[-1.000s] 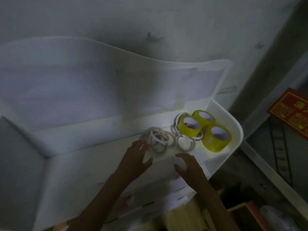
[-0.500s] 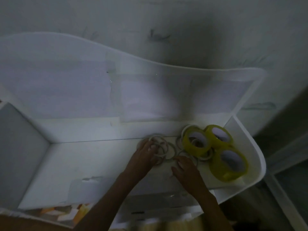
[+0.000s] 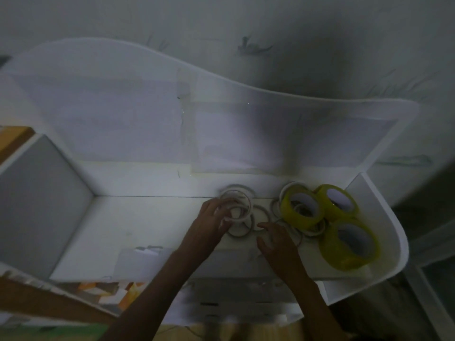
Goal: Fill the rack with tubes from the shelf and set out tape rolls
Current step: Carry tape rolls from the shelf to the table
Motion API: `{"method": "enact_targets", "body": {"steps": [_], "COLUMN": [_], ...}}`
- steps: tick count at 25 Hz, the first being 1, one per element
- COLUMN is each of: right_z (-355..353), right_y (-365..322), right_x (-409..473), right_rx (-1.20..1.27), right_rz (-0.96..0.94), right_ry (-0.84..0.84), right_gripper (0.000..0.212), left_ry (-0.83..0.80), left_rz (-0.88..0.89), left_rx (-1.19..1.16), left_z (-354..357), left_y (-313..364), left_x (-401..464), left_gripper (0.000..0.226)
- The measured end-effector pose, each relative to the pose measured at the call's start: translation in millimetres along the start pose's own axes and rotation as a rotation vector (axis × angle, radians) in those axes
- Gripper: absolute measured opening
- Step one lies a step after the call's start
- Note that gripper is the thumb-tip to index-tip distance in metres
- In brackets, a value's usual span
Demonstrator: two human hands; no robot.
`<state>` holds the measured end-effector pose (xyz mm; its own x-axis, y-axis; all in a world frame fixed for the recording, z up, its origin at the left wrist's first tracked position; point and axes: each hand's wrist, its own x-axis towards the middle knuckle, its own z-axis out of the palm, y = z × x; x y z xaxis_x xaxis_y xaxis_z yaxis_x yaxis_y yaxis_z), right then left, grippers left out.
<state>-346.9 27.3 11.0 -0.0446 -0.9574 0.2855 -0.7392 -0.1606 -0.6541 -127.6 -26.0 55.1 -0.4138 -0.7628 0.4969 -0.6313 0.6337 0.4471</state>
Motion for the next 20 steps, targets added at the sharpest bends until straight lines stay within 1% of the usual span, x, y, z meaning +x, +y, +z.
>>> {"method": "enact_targets", "body": {"steps": [3, 5, 7, 9, 12, 16, 20], "right_z": [11.7, 22.6, 35.1, 42.3, 41.0, 39.1, 23.0], "right_y": [-9.2, -10.3, -6.3, -2.2, -4.9, -6.9, -34.8], "right_x": [0.3, 3.3, 7.3, 12.6, 16.5, 16.9, 12.2], "right_rx": [-0.091, -0.171, -0.292, -0.352, -0.358, -0.308, -0.129], "right_rz": [-0.062, -0.147, -0.237, -0.277, -0.337, -0.406, -0.371], "right_ry": [0.012, -0.042, -0.140, -0.145, -0.060, -0.001, 0.076], "right_gripper": [0.042, 0.037, 0.028, 0.022, 0.016, 0.024, 0.022], "left_ry": [0.033, 0.046, 0.042, 0.047, 0.062, 0.102, 0.158], "left_rz": [-0.044, -0.060, -0.102, -0.135, -0.158, -0.199, -0.227], "left_rx": [0.025, 0.040, 0.054, 0.057, 0.075, 0.135, 0.156], "left_z": [-13.4, -18.6, -21.9, -23.4, -28.4, -46.1, -72.9], "left_y": [-3.0, -6.6, -9.5, -12.0, -12.1, -12.5, -14.8], "left_x": [-17.1, -28.7, -39.9, -47.8, -55.4, -63.7, -74.8], "left_gripper": [0.027, 0.021, 0.024, 0.027, 0.027, 0.027, 0.019]}}
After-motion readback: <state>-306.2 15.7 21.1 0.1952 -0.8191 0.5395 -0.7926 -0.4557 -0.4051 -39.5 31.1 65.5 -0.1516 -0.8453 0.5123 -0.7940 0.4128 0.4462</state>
